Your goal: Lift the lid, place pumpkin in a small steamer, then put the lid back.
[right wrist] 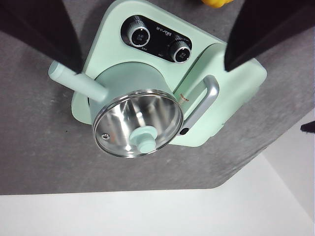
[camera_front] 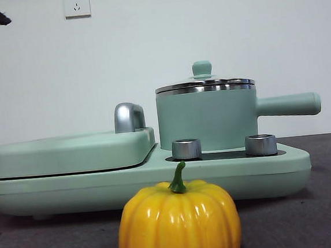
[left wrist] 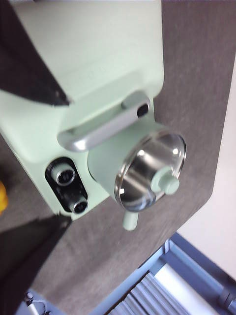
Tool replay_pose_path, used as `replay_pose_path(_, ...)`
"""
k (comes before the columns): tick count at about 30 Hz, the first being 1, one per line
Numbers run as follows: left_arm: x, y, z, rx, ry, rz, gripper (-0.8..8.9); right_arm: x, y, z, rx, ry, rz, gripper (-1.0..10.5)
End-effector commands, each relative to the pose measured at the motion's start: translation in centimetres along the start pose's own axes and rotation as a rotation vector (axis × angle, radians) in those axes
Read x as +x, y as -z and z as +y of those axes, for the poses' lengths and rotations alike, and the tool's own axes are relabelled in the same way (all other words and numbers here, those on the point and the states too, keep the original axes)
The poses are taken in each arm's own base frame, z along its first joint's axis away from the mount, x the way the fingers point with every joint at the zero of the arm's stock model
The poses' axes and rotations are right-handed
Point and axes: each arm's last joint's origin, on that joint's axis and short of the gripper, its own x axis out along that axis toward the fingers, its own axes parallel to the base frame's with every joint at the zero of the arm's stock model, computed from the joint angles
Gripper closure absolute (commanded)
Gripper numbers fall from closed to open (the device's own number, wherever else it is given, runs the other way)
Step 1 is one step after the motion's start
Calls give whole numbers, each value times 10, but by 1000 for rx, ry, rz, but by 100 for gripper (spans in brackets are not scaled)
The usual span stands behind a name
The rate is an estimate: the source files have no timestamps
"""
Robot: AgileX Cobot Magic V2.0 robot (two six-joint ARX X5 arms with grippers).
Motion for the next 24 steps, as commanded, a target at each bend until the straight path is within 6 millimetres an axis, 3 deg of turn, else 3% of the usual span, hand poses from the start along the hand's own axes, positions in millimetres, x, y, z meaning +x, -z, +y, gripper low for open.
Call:
replay_pose_path(1, 5, -14, -6, 35, 35, -7, 399, -2, -4, 2, -8, -6, -15, 458)
replay_pose_path(3, 12, -21, -8, 55, 52, 11, 393, -2, -4, 2, -8, -7, -15, 458)
replay_pose_path(6, 27, -33, -12, 94, 86, 43, 305, -2, -4, 2, -8, -7, -15, 458)
replay_pose_path(9, 45, -43, -17, 121, 115, 78, 299, -2, -4, 2, -7, -8, -15, 458)
replay_pose_path(19, 127, -85, -34, 248, 129, 157, 300, -2, -4, 2, -7, -15, -13, 458)
replay_pose_path(24, 169, -93, -46, 364, 112, 177, 316, -2, -4, 2, 6, -14, -13, 458)
